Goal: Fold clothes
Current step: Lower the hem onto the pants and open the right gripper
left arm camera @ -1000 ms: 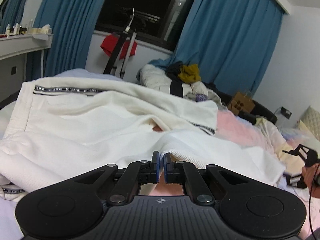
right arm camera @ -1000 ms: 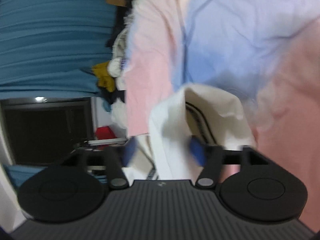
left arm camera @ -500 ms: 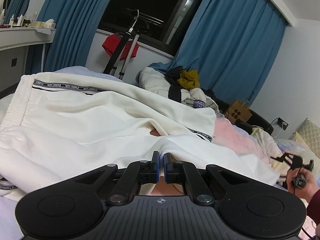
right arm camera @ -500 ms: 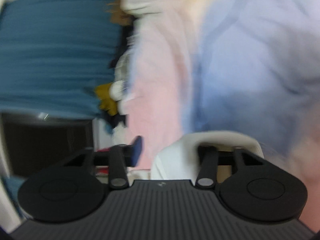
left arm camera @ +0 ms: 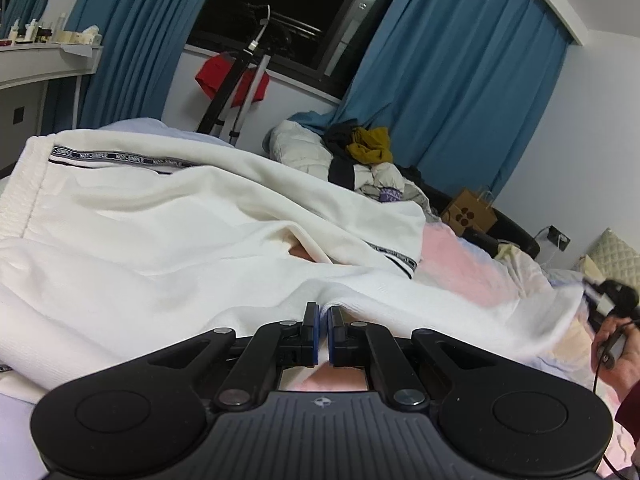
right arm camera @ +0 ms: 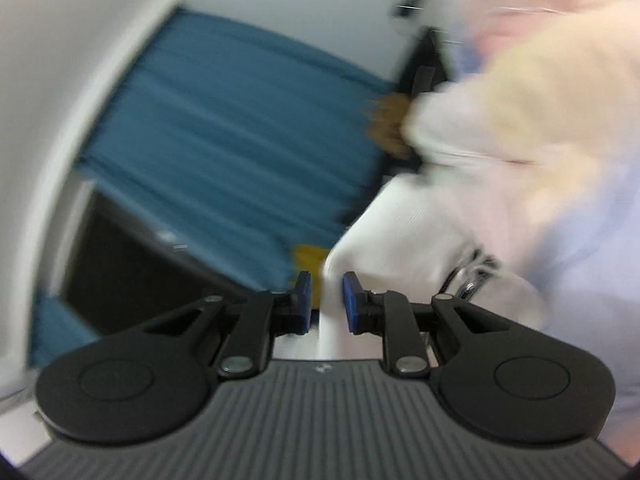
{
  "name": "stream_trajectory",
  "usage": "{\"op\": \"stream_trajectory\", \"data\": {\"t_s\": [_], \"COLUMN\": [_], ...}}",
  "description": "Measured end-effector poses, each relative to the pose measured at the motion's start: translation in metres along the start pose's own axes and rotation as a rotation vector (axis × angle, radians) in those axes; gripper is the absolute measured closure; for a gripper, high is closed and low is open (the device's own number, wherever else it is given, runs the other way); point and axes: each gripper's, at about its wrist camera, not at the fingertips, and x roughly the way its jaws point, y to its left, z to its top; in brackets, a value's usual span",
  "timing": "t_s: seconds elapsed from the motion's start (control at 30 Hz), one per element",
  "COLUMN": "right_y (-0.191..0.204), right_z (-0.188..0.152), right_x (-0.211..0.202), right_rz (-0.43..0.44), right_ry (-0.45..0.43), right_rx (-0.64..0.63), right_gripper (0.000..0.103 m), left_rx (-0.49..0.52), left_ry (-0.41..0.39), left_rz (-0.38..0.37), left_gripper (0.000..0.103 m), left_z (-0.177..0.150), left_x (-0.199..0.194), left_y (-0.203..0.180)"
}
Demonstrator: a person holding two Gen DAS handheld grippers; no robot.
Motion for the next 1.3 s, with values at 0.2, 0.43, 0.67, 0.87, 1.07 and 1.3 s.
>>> {"op": "stream_trajectory", "data": {"t_s": [0.2, 0.43, 0.67, 0.87, 1.07, 1.3], "right_y": [-0.038, -0.03, -0.057, -0.067, -0.043, -0.033], "right_z": [0.002, -0.005, -0.007, -0.019, -0.018, -0.018], "right_x": [-0.002, -0.007, 0.003, 0.026, 0.028, 0.027], "right_rz": [-0.293, -0.415, -0.447, -0.497, -0.569, -0.648], "right_ry": [0.043, 0.097, 0.129, 0.139, 0.178, 0.19], "right_rx": [0.061, -0.009, 0.139, 0.137, 0.021, -0.219], "right_gripper": [0.085, 0.082, 0.074, 0.072, 0.047, 0.036], "left_rx": [0.035, 0.014, -0.015, -0.022, -0.022, -0.033], "left_ry": [0.024, 0.024, 0.009, 0.011, 0.015, 0.011], "left_rz": [0.015, 0.02, 0.022, 0.028, 0.034, 0.033], "left_gripper": [0.099, 0.099, 0.098, 0.098, 0.098, 0.098], "left_z": [-0.003, -0.003, -0.001, 0.0, 0.0, 0.0], "left_x": [0.007, 0.005, 0.001, 0.001, 0.003, 0.003], "left_y": [-0.009, -0.007, -0.004, -0.004, -0.005, -0.005]}}
